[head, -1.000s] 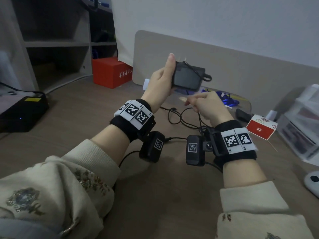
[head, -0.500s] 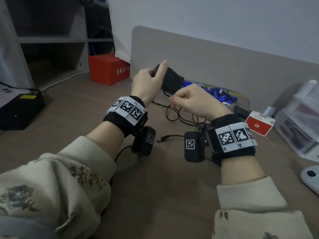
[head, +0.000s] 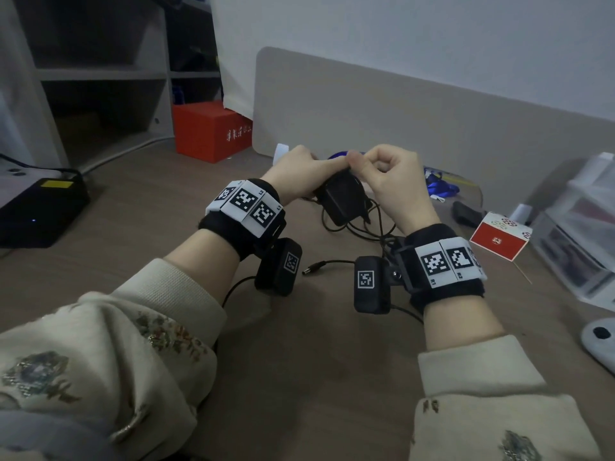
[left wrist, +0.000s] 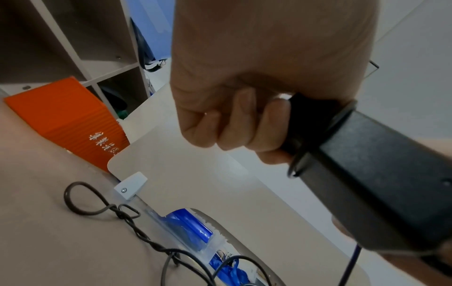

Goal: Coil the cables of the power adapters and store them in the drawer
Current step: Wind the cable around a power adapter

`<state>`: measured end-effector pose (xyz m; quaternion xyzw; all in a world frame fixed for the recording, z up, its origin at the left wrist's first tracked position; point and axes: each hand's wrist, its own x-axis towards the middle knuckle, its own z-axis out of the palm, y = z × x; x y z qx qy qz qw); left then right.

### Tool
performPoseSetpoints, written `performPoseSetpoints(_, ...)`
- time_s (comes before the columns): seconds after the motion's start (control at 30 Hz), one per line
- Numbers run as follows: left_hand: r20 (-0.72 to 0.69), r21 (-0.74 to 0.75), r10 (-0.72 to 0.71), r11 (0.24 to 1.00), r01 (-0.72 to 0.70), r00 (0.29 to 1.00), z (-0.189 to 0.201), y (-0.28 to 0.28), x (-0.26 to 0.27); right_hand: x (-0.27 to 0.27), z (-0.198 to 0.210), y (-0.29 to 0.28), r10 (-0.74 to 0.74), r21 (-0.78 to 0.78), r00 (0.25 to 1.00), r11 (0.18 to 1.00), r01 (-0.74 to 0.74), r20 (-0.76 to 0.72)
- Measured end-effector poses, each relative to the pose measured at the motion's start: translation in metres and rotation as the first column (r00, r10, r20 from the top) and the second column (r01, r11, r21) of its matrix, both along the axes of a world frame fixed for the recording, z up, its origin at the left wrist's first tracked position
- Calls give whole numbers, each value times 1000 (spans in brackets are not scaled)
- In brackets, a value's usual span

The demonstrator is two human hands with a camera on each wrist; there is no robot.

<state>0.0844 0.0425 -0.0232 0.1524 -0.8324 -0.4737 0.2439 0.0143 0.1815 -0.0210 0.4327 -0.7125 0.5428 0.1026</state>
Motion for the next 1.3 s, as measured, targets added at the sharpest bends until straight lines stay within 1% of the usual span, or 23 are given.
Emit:
performPoseSetpoints(0.1, -44, 101, -62, 993, 66, 997, 2, 2, 1, 2, 0, 2, 17, -35, 998, 999, -15, 56)
performPoseSetpoints(0.23, -47, 140, -178, 973, 183, 983, 5, 7, 7, -1, 2, 8, 80, -53, 986, 996, -73, 144)
performPoseSetpoints(0.37, -81, 161, -241, 954, 251, 967, 6, 10, 12, -2, 2, 10, 144, -94, 969, 987, -128, 200)
performPoseSetpoints(0.43, -104, 189, -284, 935, 299, 953, 5, 9, 13, 1, 2, 10, 213, -107, 948, 975, -193, 237)
performPoseSetpoints(0.5, -155, 244, -332, 900, 361, 931, 6, 10, 14, 3, 1, 10, 280, -128, 913, 959, -252, 299)
performPoseSetpoints(0.57, -210, 294, -355, 866, 405, 911, 7, 12, 15, 6, 0, 9, 277, -149, 907, 959, -241, 316)
performPoseSetpoints(0.63, -220, 309, -369, 852, 423, 903, 8, 13, 14, 6, 0, 7, 251, -152, 905, 966, -210, 345)
performPoseSetpoints(0.7, -201, 278, -367, 868, 412, 908, 7, 12, 11, 4, 1, 6, 225, -157, 905, 971, -178, 362)
performPoseSetpoints(0.83, -193, 211, -309, 914, 347, 931, 6, 9, 8, 0, 2, 5, 141, -134, 914, 986, -96, 382)
performPoseSetpoints(0.9, -230, 219, -281, 918, 331, 932, 8, 8, 6, -5, -1, 5, 81, -64, 942, 996, -64, 325)
performPoseSetpoints(0.97, -266, 261, -217, 922, 287, 939, 9, 6, 5, -9, -5, 3, 87, 12, 965, 996, -93, 249)
performPoseSetpoints(1.07, -265, 306, -33, 945, 117, 964, 10, 2, 1, -8, -8, -1, 77, 110, 985, 989, -95, 154)
performPoseSetpoints(1.13, -263, 323, 29, 945, 59, 964, 10, 1, -1, -4, -9, -5, 76, 171, 993, 981, -91, 91)
performPoseSetpoints(1.2, -268, 329, 63, 944, 30, 961, 10, 1, -1, 0, -8, -7, 97, 259, 995, 961, -100, 25)
performPoseSetpoints(1.3, -295, 302, 127, 953, -33, 947, 8, -2, 0, 4, -4, -4, 101, 392, 995, 916, -85, -22)
